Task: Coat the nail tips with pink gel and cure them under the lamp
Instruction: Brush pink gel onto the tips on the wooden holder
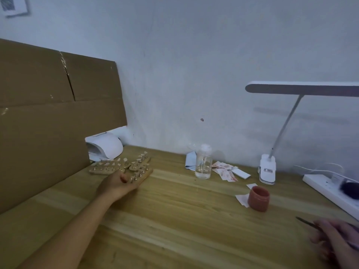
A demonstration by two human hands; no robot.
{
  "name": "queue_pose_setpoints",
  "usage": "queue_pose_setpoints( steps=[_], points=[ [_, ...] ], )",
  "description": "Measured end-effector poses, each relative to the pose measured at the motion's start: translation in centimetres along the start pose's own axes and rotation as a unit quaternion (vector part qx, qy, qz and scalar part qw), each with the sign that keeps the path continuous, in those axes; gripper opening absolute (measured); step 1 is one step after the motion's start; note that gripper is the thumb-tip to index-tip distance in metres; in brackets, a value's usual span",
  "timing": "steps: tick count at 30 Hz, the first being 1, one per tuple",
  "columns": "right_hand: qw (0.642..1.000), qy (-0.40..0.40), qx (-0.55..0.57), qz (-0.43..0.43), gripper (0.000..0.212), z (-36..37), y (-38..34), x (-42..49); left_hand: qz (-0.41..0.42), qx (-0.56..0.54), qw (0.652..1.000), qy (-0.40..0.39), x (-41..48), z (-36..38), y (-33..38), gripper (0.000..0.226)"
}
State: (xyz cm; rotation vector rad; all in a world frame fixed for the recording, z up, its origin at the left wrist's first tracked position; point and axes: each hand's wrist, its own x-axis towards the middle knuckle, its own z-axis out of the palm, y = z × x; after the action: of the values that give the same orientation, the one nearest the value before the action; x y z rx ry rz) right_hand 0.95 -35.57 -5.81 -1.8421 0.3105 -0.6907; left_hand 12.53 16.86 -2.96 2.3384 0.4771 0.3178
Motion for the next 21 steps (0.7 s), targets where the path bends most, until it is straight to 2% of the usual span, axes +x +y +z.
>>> queue_pose_setpoints(
  steps=[3,7,10,13,16,19,21],
  points=[
    [1.0,0.008,0.0,0.008,0.009,0.3,-1.0,-0.3,0.027,-0.013,0.998,-0.049,-1.8,0.0,0.8,0.033],
    [0.999,0.004,-0.042,-0.033,0.001,0.2,-2.9,-1.9,0.102,-0.069,0.975,-0.185,-5.5,0.6,2.6,0.033],
    [0.996,-0.043,-0.056,-0.051,0.013,0.1,-3.9,-2.9,0.173,-0.08,0.941,-0.278,-8.5,2.4,5.8,0.038],
    [0.994,-0.071,-0.048,-0.065,0.024,0.3,-4.3,-3.1,0.238,-0.067,0.911,-0.33,-10.9,5.5,9.7,0.038],
    [0.99,-0.086,-0.051,-0.095,0.033,0.4,-4.1,-3.1,0.277,-0.055,0.9,-0.332,-13.2,8.9,13.0,0.028],
    [0.983,-0.133,-0.073,-0.106,0.035,0.4,-3.2,-2.9,0.309,-0.06,0.912,-0.262,-14.8,11.4,14.3,0.017],
    [0.975,-0.176,-0.088,-0.102,0.039,0.6,-3.3,-3.1,0.334,-0.057,0.913,-0.226,-15.2,12.1,14.1,0.023]
  ],
)
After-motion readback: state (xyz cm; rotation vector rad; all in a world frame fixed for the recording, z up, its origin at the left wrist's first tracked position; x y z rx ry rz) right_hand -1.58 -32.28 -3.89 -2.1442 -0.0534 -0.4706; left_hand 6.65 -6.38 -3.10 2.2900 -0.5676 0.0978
